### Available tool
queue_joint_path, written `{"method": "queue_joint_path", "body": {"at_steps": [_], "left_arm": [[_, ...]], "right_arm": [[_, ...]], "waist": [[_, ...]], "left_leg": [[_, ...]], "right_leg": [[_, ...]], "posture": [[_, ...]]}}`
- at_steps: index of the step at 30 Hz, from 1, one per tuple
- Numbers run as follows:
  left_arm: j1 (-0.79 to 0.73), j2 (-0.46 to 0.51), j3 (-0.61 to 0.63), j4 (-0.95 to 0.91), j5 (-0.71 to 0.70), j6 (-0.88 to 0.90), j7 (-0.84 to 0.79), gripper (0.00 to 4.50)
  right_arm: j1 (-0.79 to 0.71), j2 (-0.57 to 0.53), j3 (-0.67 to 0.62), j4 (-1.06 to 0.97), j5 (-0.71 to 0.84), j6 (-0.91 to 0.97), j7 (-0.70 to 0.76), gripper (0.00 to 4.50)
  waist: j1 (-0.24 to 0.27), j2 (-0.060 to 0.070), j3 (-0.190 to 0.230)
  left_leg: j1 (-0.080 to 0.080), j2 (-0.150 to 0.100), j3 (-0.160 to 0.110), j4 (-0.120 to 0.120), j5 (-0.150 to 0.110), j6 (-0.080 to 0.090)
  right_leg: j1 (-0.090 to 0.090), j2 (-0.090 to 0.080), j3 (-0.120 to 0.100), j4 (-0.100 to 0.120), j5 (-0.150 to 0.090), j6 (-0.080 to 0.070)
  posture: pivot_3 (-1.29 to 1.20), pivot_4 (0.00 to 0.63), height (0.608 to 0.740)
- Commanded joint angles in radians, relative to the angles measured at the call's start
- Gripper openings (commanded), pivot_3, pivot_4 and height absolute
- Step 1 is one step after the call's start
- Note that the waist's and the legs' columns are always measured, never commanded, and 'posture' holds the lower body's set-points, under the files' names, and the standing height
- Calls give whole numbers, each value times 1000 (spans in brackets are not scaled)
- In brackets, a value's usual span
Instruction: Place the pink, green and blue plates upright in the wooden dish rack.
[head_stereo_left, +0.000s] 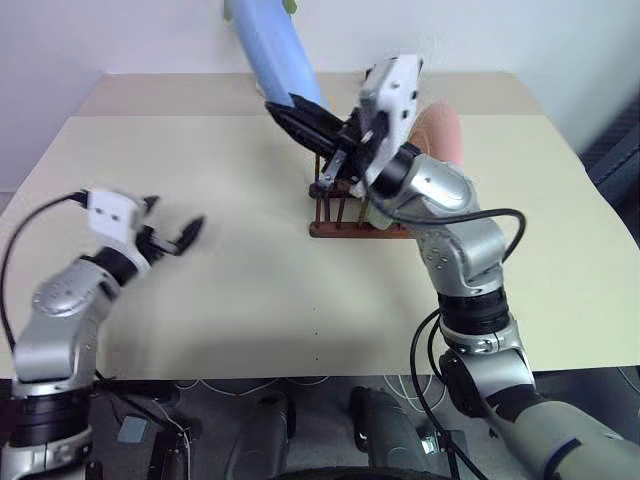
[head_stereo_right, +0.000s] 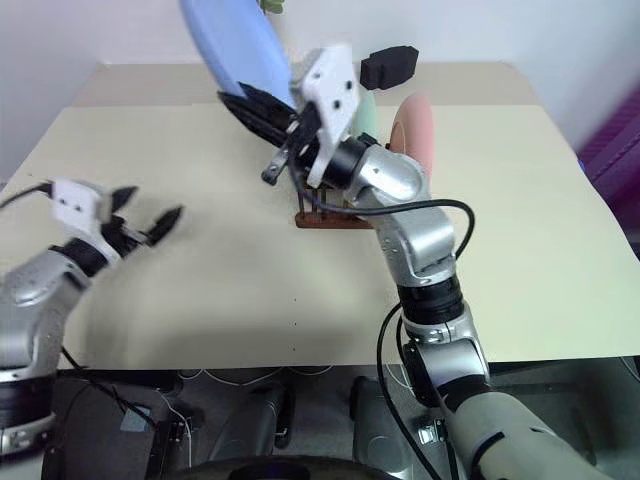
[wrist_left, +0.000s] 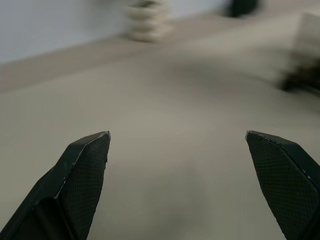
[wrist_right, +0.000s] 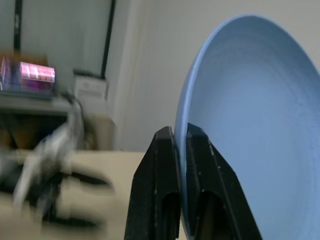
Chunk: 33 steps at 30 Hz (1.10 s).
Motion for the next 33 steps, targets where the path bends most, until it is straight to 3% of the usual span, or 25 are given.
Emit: {"method": "queue_joint_path", "body": {"at_steps": [1, 6, 28, 29, 30, 33], "left_arm": [[9, -4, -36, -87, -28, -35, -67, 4453], [-5, -33, -78, -80, -22, -44, -82, 4453], [-12, -46, -92, -94, -10, -49, -71, 4453], [-12, -46, -92, -94, -9, -49, -71, 4500], [-12, -47, -92, -93, -8, -50, -71, 4500], [-15, -48, -95, -88, -4, -54, -71, 4500]], "right_arm": [[16, 26, -96, -83, 173, 161, -94, 0], [51, 87, -187, -102, 339, 299, -250, 0], [73, 87, -221, -30, 424, 339, -383, 0], [73, 86, -222, -28, 428, 340, -387, 688], [72, 86, -223, -26, 431, 340, -391, 989], [72, 83, -222, -22, 435, 339, -400, 2508]], "waist": [[-1, 1, 0], [-4, 1, 0], [-4, 1, 0], [-4, 1, 0], [-4, 1, 0], [-4, 1, 0]], "left_leg": [[0, 0, 0, 0, 0, 0], [0, 0, 1, 0, 0, 0], [0, -1, 2, 0, 0, 1], [0, -1, 2, 0, 0, 1], [0, -1, 2, 0, 0, 1], [0, -1, 2, 0, 0, 1]], "right_leg": [[0, 0, 0, 0, 0, -1], [-1, 1, 0, 0, 0, -2], [-1, 2, 0, 0, 1, 0], [0, 2, 0, 0, 1, 0], [-1, 2, 0, 0, 1, 0], [-1, 2, 0, 0, 1, 0]], "posture": [[0, 150, 731], [0, 150, 731], [0, 150, 731], [0, 150, 731], [0, 150, 731], [0, 150, 731]]}}
